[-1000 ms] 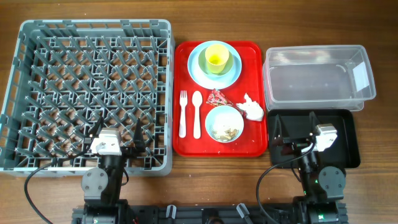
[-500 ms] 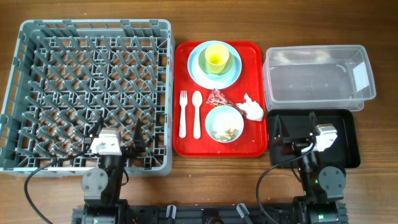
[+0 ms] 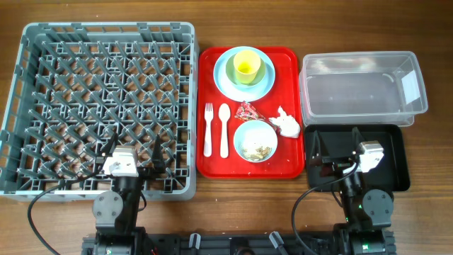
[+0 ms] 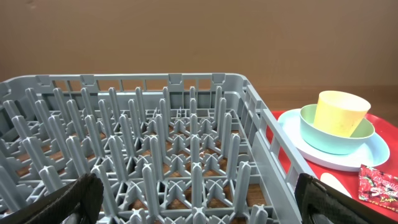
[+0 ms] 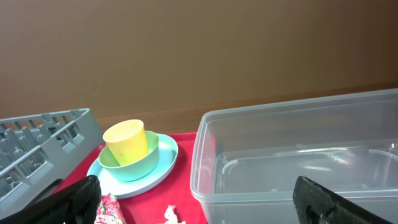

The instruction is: Sort waste into correct bins and load items into the dishwasher rack

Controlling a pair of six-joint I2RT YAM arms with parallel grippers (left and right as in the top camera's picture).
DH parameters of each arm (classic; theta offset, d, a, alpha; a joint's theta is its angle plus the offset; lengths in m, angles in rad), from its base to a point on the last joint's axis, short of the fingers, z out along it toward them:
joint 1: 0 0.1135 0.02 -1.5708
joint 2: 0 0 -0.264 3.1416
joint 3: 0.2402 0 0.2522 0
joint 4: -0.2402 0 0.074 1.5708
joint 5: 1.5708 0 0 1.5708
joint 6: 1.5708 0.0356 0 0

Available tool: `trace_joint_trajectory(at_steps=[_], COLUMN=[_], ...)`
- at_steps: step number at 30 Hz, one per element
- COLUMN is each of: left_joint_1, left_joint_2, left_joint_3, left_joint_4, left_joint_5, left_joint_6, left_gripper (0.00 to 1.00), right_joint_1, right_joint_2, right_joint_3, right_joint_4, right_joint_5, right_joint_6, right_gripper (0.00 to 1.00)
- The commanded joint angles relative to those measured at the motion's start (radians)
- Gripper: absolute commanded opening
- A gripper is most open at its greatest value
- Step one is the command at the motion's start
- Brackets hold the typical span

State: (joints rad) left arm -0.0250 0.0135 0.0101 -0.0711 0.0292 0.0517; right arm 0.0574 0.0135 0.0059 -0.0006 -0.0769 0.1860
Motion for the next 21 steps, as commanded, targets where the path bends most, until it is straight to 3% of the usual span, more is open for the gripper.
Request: trace_joint_trajectory(at_steps=[1, 9, 16, 21], left_joint_1=[0.006, 0.006, 0.006, 0.006], left_joint_2=[-0.007, -0.007, -0.007, -0.004], left_joint_3=[-0.005, -0.005, 0.010, 0.175], left_joint_4=[-0.004, 0.008, 0.169, 0.047], left_joint_5=[0.023, 0.102, 0.251, 0.346], left_joint_6=[0.020, 0.019, -0.008, -0.087], left_gripper=[1.00, 1.00, 1.00, 1.00], right_joint_1=[0.001, 0.001, 0.001, 0.001], right_joint_2=[-0.009, -0.009, -0.009, -0.009], right_joint_3=[-0.001, -0.001, -0.001, -0.001], right_joint_4=[0.003, 0.003, 0.003, 0.003], right_joint_5=[0.010, 0.010, 0.010, 0.010], right_joint_6=[0.000, 0.000, 0.000, 0.000], right_gripper=[1.00, 1.00, 1.00, 1.00])
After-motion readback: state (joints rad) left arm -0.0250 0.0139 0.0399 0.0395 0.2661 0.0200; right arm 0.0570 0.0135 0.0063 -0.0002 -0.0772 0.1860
